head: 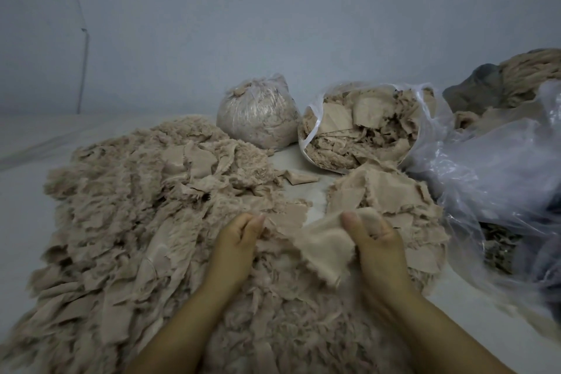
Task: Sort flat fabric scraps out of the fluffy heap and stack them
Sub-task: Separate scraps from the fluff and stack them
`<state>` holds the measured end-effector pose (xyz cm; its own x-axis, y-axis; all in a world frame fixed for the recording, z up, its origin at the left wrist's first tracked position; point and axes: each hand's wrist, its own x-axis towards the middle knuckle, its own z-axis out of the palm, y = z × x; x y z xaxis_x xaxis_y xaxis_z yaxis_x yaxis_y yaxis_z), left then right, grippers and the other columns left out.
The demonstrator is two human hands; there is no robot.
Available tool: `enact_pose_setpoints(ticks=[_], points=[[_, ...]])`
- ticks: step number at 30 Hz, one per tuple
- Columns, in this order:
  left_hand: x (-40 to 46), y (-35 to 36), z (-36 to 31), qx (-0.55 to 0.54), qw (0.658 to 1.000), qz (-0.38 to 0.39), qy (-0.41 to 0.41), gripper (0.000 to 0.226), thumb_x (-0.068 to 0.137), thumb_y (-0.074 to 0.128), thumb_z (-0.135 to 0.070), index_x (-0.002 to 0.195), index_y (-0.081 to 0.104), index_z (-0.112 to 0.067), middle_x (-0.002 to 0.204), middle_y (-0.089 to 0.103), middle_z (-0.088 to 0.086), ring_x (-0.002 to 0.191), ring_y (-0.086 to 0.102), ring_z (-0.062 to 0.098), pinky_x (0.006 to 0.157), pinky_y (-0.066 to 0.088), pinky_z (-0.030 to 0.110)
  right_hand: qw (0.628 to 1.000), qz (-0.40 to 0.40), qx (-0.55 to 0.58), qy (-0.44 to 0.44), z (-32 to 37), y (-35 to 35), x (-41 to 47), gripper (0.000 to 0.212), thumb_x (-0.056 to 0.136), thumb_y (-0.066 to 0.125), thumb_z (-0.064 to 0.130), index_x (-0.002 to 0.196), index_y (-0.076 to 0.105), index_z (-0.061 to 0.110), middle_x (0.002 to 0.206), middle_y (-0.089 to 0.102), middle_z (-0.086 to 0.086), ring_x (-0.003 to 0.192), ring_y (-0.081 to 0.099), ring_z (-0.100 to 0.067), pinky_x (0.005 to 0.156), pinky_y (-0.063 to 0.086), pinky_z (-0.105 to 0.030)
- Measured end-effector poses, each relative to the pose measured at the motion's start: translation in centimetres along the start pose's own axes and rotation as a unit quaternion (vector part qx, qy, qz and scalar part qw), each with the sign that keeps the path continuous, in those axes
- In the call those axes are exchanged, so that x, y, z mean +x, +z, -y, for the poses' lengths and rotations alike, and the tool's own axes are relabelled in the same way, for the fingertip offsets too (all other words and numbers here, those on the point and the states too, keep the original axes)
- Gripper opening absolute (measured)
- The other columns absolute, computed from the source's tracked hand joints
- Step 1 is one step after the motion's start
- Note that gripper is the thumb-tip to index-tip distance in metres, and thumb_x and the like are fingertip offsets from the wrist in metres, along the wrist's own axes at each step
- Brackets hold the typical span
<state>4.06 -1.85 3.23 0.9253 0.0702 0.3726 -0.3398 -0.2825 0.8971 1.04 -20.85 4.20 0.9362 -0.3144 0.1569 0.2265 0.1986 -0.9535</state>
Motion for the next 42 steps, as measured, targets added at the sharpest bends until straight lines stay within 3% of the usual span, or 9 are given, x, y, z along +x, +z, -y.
enact_pose_setpoints(ticks=[4, 9, 13, 16, 21, 27, 36, 40, 42], points=[[-0.9, 0.1, -0.6, -0.080, 0.993, 0.051, -0.066, 0.042, 0.081, 0.049, -0.050, 0.071, 0.060, -0.011, 0.053, 0.050, -0.008, 0.046, 0.044, 0.004, 0.046, 0.038, 0.014, 0.999, -0.010, 0.029, 0.025, 0.2, -0.8, 0.3, 0.025, 0.086, 0.063, 0.026, 0.097, 0.067, 0.004, 0.090, 0.072, -0.016, 0.080, 0.067, -0.029, 0.071, 0.055, -0.039], [-2.3, 1.9, -0.9, -0.196, 0.929, 0.272, -0.160, 0.047, 0.085, 0.055, -0.055, 0.107, 0.070, -0.016, 0.103, 0.072, 0.009, 0.093, 0.068, 0.020, 0.078, 0.055, 0.028, 0.985, 0.099, 0.126, 0.069, -1.0, 0.9, -1.0, 0.037, 0.081, 0.063, 0.022, 0.104, 0.062, -0.007, 0.091, 0.071, -0.021, 0.082, 0.069, -0.029, 0.068, 0.058, -0.031], [-2.0, 2.0, -1.3, -0.336, 0.900, 0.173, -0.218, 0.041, 0.075, 0.067, -0.025, 0.109, 0.064, -0.004, 0.093, 0.072, 0.015, 0.074, 0.070, 0.019, 0.057, 0.055, 0.024, 0.977, 0.164, 0.113, 0.077, -0.9, 0.7, -1.0, 0.038, 0.081, 0.062, 0.033, 0.096, 0.073, 0.001, 0.091, 0.070, -0.018, 0.081, 0.067, -0.028, 0.068, 0.056, -0.031], [-1.6, 1.5, -1.1, -0.314, 0.924, 0.137, -0.169, 0.030, 0.078, 0.064, -0.018, 0.105, 0.064, -0.005, 0.090, 0.073, 0.013, 0.073, 0.070, 0.017, 0.056, 0.053, 0.022, 0.966, 0.190, 0.077, 0.156, -0.6, 0.3, -0.7, 0.058, 0.076, 0.056, 0.054, 0.090, 0.075, 0.001, 0.091, 0.071, -0.020, 0.082, 0.067, -0.027, 0.073, 0.055, -0.033], [-2.1, 1.9, -1.5, -0.178, 0.972, 0.130, -0.080, 0.013, 0.089, 0.058, -0.015, 0.086, 0.067, -0.006, 0.075, 0.069, 0.004, 0.067, 0.062, 0.012, 0.059, 0.049, 0.020, 0.945, 0.214, 0.059, 0.239, -0.5, 0.6, -1.1, 0.049, 0.075, 0.070, 0.026, 0.109, 0.064, -0.008, 0.099, 0.069, -0.026, 0.076, 0.069, -0.027, 0.065, 0.058, -0.031], [-1.8, 1.8, -2.0, -0.152, 0.986, 0.050, -0.055, 0.030, 0.095, 0.050, -0.014, 0.075, 0.054, 0.008, 0.066, 0.048, 0.011, 0.061, 0.043, 0.017, 0.053, 0.036, 0.024, 0.984, 0.104, 0.040, 0.135, -0.4, 1.1, -1.2, 0.012, 0.078, 0.068, 0.026, 0.074, 0.067, 0.015, 0.079, 0.068, -0.017, 0.068, 0.063, -0.027, 0.067, 0.051, -0.038], [-0.6, 0.7, -0.3, -0.051, 0.989, -0.053, -0.132, 0.034, 0.099, 0.041, -0.022, 0.072, 0.052, -0.007, 0.052, 0.043, 0.004, 0.042, 0.036, 0.013, 0.039, 0.029, 0.020, 0.999, 0.045, -0.015, 0.003, 0.5, 0.4, -1.3, 0.030, 0.092, 0.054, 0.006, 0.071, 0.068, 0.022, 0.072, 0.070, -0.010, 0.061, 0.064, -0.022, 0.053, 0.051, -0.031], [-1.6, 0.7, -0.9, -0.079, 0.993, 0.032, -0.084, 0.038, 0.094, 0.046, -0.037, 0.078, 0.057, -0.004, 0.048, 0.047, -0.001, 0.038, 0.041, 0.009, 0.040, 0.035, 0.021, 0.993, 0.090, -0.017, 0.071, 0.5, 0.4, -0.8, 0.012, 0.093, 0.054, 0.006, 0.088, 0.063, 0.000, 0.090, 0.066, -0.030, 0.074, 0.061, -0.034, 0.067, 0.048, -0.039], [-2.1, 1.3, -1.6, -0.143, 0.981, 0.104, -0.077, 0.040, 0.080, 0.055, -0.054, 0.097, 0.060, -0.018, 0.077, 0.063, -0.004, 0.062, 0.059, 0.006, 0.050, 0.046, 0.017, 0.987, 0.117, -0.019, 0.110, 0.1, 0.7, -1.0, 0.014, 0.093, 0.052, 0.005, 0.093, 0.062, -0.005, 0.092, 0.067, -0.029, 0.077, 0.062, -0.032, 0.067, 0.051, -0.036]])
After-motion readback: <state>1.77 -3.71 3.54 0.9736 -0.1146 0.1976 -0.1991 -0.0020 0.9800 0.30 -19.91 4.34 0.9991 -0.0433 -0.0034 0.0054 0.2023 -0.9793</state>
